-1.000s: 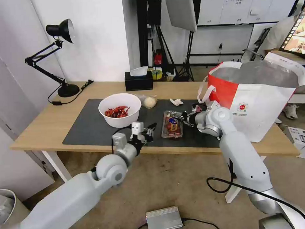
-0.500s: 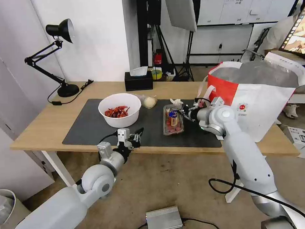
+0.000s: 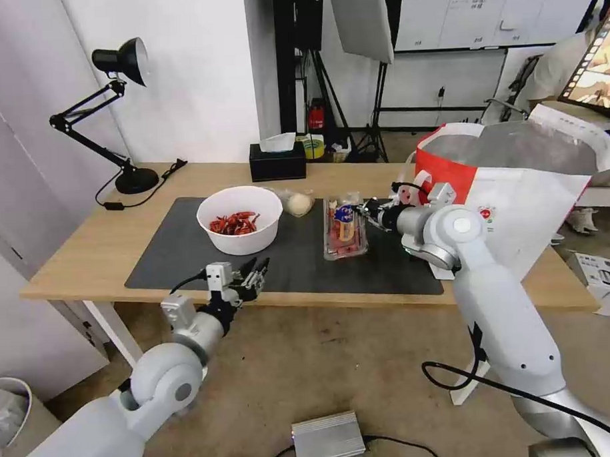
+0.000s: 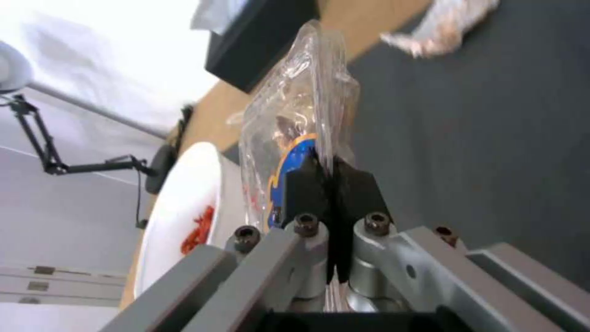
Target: Pick up the trash from the table and place it into the takeout bag.
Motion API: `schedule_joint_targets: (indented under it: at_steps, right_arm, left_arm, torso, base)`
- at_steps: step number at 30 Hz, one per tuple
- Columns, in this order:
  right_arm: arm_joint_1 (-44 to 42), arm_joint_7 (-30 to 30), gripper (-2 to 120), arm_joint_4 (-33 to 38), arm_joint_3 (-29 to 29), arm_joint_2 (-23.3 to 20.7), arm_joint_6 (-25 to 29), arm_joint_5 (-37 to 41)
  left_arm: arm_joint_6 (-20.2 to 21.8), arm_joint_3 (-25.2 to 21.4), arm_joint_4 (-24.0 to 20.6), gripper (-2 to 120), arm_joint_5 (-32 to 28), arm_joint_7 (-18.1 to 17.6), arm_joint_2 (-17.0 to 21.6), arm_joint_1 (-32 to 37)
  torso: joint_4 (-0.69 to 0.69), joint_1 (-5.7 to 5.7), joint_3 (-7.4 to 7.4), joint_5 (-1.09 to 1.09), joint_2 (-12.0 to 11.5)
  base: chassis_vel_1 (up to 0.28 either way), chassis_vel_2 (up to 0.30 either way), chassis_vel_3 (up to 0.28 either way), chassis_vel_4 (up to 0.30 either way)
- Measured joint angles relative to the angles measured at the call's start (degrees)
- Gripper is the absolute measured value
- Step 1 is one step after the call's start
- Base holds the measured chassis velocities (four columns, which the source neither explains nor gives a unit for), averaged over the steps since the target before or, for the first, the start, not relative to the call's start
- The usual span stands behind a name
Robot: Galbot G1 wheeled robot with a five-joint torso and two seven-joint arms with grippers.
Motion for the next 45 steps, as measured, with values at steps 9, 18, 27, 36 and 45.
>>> schedule_joint_targets:
  at_steps: [9,18,27,36,45]
  right_arm:
    - [-2.4,-12.1,0,3.5,-0.2,-2.3,6.0,-13.8]
    - [-3.6,-17.2,0,7.1,0.5,-4.2,12.2,-23.3]
    - [-6.1,-19.0,0,10.3,3.2,-4.6,18.5,-33.9]
    - [-7.3,-17.1,0,12.8,7.0,-6.8,21.9,-36.4]
    - [-5.8,-16.0,0,13.0,7.8,-7.1,26.0,-34.2]
  left_arm:
    - [-0.1,-0.3,-0.8,88,0.4,-0.3,-0.7,0.5]
    - [-0.1,-0.7,-1.4,100,0.7,-0.7,-1.3,1.5]
    - [-0.1,-0.8,-2.1,100,1.5,-1.8,-2.4,2.1]
    - [-0.2,-1.0,-2.2,100,2.2,-1.8,-2.6,3.1]
    - [-0.2,-0.9,-2.3,100,2.2,-1.8,-2.6,3.0]
  torso:
    - [-0.01,0.0,0.01,0.01,0.0]
    - [-0.01,0.0,0.01,0.01,0.0]
    - [-0.01,0.0,0.01,0.01,0.0]
    - [-0.01,-0.01,0.0,0.01,0.0]
    - [-0.01,0.0,0.0,0.0,0.0]
  base:
    - [0.0,0.0,0.0,0.0]
    - [0.0,0.0,0.0,0.0]
    - [0.0,0.0,0.0,0.0]
    - [0.0,0.0,0.0,0.0]
    - [0.0,0.0,0.0,0.0]
